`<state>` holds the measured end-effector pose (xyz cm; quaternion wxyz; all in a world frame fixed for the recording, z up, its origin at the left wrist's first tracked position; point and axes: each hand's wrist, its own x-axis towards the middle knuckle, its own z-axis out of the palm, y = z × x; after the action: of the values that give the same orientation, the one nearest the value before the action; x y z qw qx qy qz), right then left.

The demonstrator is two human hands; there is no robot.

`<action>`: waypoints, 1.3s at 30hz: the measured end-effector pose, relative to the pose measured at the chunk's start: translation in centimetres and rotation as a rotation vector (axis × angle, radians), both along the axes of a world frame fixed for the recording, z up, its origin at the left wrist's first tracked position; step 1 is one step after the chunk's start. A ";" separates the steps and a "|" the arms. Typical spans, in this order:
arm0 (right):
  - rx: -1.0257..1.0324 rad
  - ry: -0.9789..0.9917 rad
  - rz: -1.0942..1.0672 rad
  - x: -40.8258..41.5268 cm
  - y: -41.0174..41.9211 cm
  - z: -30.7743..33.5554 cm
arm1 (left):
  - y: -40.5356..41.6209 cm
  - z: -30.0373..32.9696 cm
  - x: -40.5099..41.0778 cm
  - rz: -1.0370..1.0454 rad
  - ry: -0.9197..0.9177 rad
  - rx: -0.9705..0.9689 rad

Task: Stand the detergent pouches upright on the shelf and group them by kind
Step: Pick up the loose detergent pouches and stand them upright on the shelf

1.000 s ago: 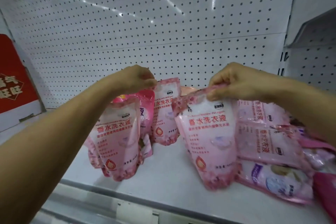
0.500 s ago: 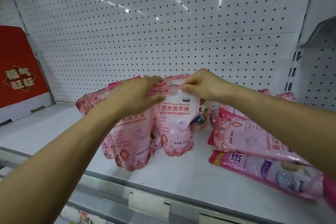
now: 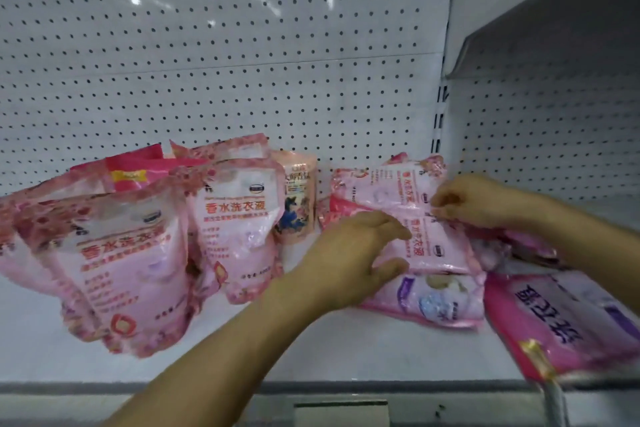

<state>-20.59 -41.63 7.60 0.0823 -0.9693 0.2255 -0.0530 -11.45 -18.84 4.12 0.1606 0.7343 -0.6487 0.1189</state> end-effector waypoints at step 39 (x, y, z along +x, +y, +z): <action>0.431 -0.779 -0.087 5.4 1.7 4.5 | 8.6 0.9 1.1 0.654 0.633 -1.415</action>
<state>-15.22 -39.91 12.06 0.3589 -0.8273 0.2242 -0.3695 -10.35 -10.19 5.04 0.7149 0.6100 -0.0999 0.3267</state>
